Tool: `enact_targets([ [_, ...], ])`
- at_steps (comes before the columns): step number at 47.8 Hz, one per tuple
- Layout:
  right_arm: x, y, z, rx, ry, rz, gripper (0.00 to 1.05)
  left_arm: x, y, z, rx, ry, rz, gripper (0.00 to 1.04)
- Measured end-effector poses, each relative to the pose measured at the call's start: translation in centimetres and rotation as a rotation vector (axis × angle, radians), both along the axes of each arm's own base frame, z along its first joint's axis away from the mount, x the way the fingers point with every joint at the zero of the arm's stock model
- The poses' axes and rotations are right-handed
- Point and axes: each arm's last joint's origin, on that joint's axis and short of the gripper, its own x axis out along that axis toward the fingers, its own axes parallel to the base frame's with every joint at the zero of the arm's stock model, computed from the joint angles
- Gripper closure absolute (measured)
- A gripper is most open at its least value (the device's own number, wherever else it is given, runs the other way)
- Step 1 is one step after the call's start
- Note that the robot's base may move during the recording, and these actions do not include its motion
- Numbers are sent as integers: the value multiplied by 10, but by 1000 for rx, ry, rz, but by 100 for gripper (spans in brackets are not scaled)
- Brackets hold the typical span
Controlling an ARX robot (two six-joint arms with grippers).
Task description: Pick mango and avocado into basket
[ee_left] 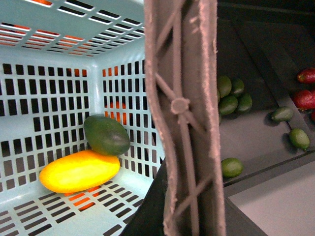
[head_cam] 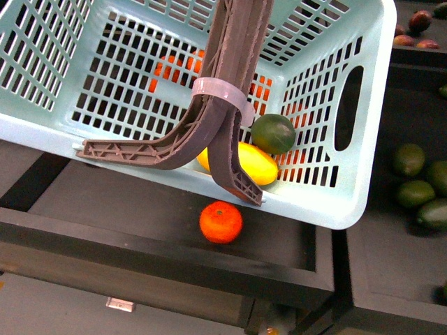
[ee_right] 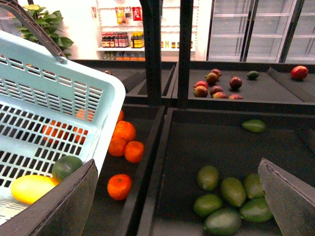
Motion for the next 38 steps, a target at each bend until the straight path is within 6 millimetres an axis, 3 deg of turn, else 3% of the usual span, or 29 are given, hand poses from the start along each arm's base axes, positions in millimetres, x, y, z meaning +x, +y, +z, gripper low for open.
enact_targets([
  [38, 0, 0, 0, 0, -1, -2, 8, -1, -2, -1, -2, 4, -22, 98],
])
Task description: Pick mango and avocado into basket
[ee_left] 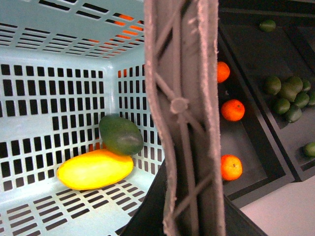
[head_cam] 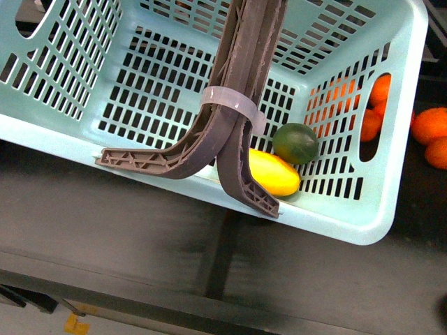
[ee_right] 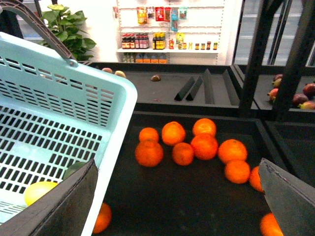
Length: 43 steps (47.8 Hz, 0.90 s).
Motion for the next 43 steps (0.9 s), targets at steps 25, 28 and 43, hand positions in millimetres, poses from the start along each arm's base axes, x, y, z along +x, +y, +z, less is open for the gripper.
enact_targets([
  [25, 0, 0, 0, 0, 2, 3, 8, 2, 4, 0, 14, -12, 31, 98],
  [28, 0, 0, 0, 0, 2, 1, 8, 2, 4, 0, 10, -9, 25, 98],
  [43, 0, 0, 0, 0, 2, 1, 8, -2, -3, 0, -10, 7, -23, 98],
])
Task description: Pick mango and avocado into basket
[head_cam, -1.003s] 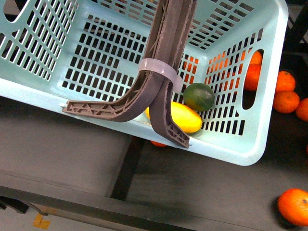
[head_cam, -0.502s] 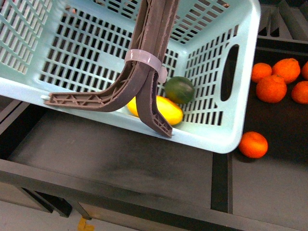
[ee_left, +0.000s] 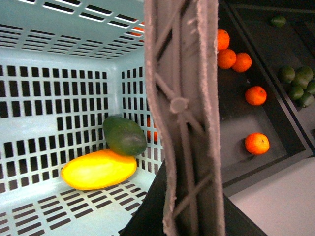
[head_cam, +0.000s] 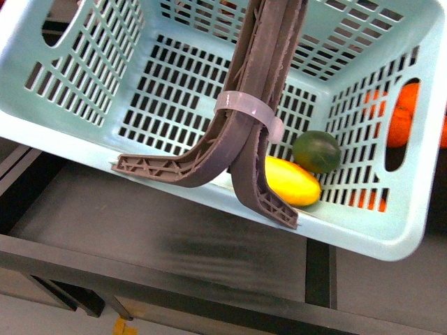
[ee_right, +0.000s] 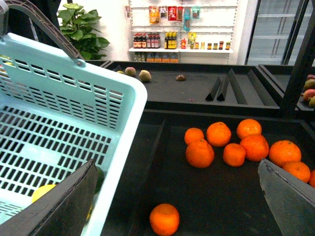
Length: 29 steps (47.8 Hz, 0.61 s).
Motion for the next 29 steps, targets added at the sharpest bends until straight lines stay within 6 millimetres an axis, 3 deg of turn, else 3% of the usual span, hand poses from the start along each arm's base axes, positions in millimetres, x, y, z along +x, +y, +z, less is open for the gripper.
enact_targets([
  [10, 0, 0, 0, 0, 0, 0, 8, 3, 4, 0, 19, -4, 20, 98],
  [14, 0, 0, 0, 0, 0, 0, 8, 15, 2, -1, 53, 74, -269, 99],
  [18, 0, 0, 0, 0, 0, 0, 8, 36, -9, -5, 8, 40, -362, 99],
  [29, 0, 0, 0, 0, 0, 0, 8, 99, -41, -17, -187, 115, -43, 98],
])
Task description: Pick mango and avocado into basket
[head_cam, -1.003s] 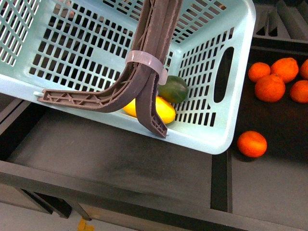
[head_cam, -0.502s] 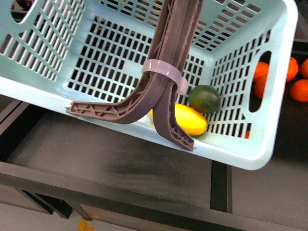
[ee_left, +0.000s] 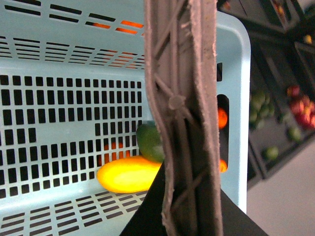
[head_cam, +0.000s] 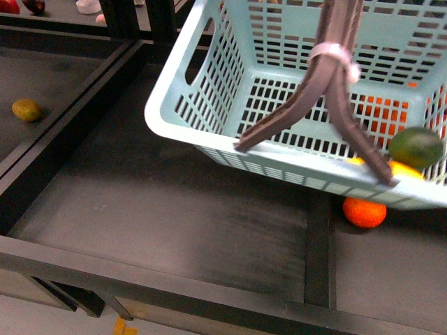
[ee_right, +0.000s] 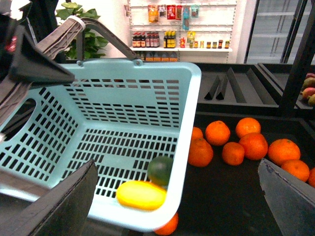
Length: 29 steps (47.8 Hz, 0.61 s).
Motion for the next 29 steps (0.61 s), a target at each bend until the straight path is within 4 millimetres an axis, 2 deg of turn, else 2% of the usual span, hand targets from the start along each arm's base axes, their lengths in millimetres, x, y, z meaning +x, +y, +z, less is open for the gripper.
enact_targets([
  [3, 0, 0, 0, 0, 0, 0, 8, 14, -7, 3, -65, 57, 105, 98],
  [7, 0, 0, 0, 0, 0, 0, 8, 50, -13, 11, -190, 147, 383, 98],
  [12, 0, 0, 0, 0, 0, 0, 8, 102, 4, 11, -310, 218, 666, 98],
  [17, 0, 0, 0, 0, 0, 0, 8, 141, 26, -5, -386, 292, 863, 98],
  [22, 0, 0, 0, 0, 0, 0, 8, 159, 33, -23, -454, 366, 985, 98],
  [29, 0, 0, 0, 0, 0, 0, 8, 170, 35, -43, -547, 429, 1077, 99],
])
